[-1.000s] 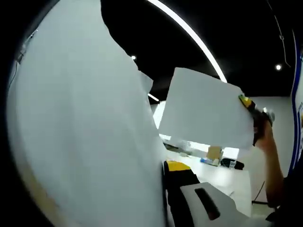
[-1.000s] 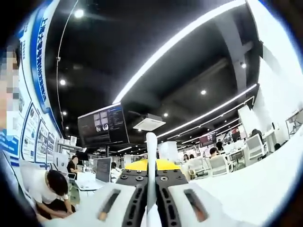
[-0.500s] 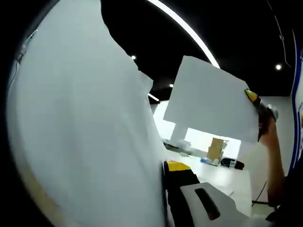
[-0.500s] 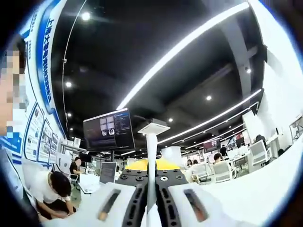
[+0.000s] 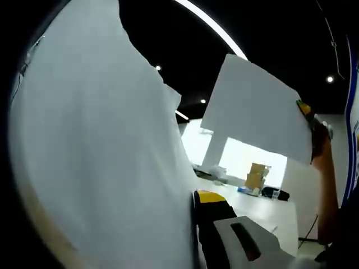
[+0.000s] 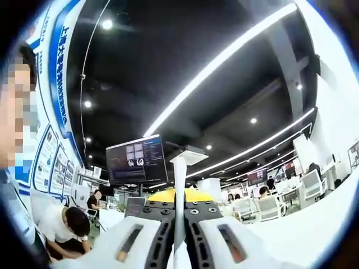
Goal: Organize the stack of printing papers by aligning and flattening the scattered papers on the table
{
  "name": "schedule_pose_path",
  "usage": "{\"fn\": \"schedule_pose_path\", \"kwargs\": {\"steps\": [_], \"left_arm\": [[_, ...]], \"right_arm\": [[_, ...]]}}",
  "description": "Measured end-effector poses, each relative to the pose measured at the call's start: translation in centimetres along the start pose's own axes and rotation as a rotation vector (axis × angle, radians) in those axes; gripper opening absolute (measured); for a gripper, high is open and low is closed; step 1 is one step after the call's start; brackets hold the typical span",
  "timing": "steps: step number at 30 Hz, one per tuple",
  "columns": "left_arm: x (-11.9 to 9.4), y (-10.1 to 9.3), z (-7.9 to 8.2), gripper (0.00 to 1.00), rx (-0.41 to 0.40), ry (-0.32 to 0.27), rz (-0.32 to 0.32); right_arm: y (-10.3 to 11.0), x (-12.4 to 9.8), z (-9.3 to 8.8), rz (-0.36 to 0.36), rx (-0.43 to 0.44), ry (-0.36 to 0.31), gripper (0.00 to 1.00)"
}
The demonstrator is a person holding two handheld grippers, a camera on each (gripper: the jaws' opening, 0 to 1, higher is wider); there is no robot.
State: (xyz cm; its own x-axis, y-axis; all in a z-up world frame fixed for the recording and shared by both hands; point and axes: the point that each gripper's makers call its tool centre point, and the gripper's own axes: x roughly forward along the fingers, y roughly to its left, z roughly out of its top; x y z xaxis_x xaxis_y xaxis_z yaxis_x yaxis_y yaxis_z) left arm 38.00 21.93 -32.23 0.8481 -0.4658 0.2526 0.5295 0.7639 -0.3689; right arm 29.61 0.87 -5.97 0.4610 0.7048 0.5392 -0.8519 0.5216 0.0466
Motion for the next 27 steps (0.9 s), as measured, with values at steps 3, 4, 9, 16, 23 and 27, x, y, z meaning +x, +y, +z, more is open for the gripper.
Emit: {"fn": "schedule_pose_path", "kwargs": {"steps": [3, 4, 9, 16, 23, 27], "left_arm": [[0.0, 0.0, 0.0, 0.08, 0.0, 0.0, 0.0], [0.0, 0.0, 0.0, 0.08, 0.0, 0.0, 0.0], [-0.1, 0.0, 0.1, 0.08, 0.0, 0.0, -0.001], [0.0, 0.0, 0.0, 0.08, 0.0, 0.0, -0.001], [0.0, -0.1, 0.0, 0.08, 0.0, 0.0, -0.001], [0.0, -0.1, 0.0, 0.08, 0.0, 0.0, -0.001]], "right_arm": [[0.2, 0.0, 0.3, 0.007, -0.001, -0.007, 0.0], [0.2, 0.0, 0.4, 0.009, -0.002, -0.009, 0.0], [0.6, 0.0, 0.5, 0.038, 0.046, -0.016, 0.0], [1.6, 0.1, 0.5, 0.096, 0.141, -0.025, 0.0], [1.6, 0.2, 0.2, 0.113, 0.193, -0.027, 0.0], [1.5, 0.4, -0.2, 0.124, 0.237, -0.023, 0.0]]}}
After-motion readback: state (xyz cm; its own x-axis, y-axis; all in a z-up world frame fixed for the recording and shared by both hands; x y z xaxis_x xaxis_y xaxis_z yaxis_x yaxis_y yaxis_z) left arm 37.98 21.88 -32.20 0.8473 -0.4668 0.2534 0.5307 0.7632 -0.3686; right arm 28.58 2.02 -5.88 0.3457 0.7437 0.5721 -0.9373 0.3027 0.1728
